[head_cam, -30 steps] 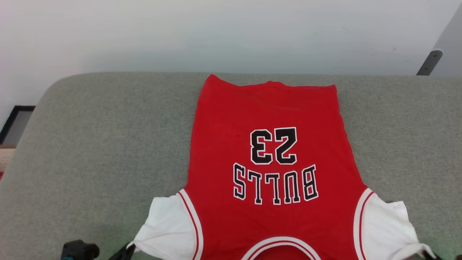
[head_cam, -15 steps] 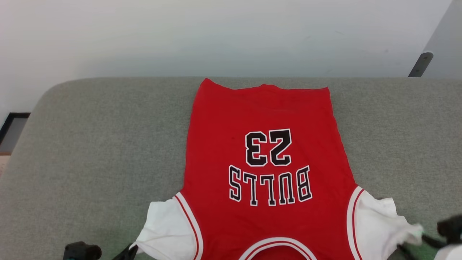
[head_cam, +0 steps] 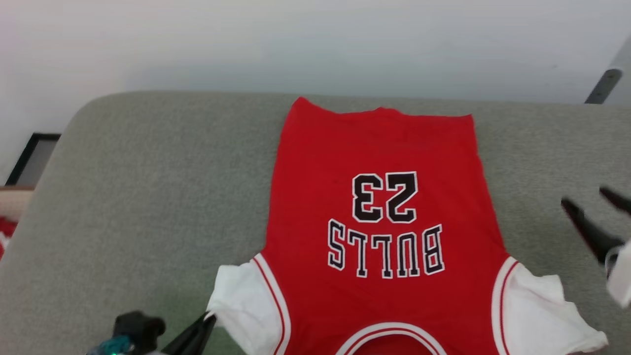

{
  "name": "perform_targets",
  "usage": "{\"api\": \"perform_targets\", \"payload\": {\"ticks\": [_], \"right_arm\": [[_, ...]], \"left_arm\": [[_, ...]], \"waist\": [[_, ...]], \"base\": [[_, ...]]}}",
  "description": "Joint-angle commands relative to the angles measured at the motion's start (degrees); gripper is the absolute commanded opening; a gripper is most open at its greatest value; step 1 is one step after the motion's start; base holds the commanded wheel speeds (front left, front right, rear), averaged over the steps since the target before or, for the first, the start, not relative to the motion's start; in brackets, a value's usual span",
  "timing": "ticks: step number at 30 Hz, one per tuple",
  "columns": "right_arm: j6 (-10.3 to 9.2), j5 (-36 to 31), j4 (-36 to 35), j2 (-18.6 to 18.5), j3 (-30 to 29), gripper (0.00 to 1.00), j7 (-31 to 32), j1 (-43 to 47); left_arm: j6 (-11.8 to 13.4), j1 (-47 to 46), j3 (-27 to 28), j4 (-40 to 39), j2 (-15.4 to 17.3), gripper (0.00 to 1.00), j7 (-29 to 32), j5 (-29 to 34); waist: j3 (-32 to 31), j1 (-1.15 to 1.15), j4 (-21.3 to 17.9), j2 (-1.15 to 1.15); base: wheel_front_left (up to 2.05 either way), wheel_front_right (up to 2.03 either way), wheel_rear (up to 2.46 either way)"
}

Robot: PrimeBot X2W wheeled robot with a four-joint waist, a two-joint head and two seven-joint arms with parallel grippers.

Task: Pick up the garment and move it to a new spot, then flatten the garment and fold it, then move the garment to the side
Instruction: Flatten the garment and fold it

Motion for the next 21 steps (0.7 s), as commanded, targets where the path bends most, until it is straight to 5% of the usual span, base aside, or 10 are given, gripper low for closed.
{"api": "perform_targets", "payload": {"ticks": [1,12,21], "right_arm": [[-0.06,-1.55,3.17,1.51,-0.30,1.00,0.16,-4.62],[-0.05,-6.91,31.57,3.85,5.76,1.00,3.87,-33.22],[-0.07,-8.46,48.89,4.22,5.31,1.00,8.51,-45.86]], "left_arm": [[-0.56,-2.07,-0.15,0.08,-1.11,0.00,0.38,1.03],[-5.16,-11.95,-2.59,3.67,-8.16,0.00,2.99,5.26],[-9.03,-17.27,-4.50,7.71,-13.42,0.00,3.07,7.45]], "waist": [[2.84,0.00,2.83,0.00],[11.57,0.00,11.41,0.00],[16.86,0.00,17.32,0.00]], "base": [[0.00,0.00,0.00],[0.00,0.00,0.00],[0.00,0.00,0.00]]}}
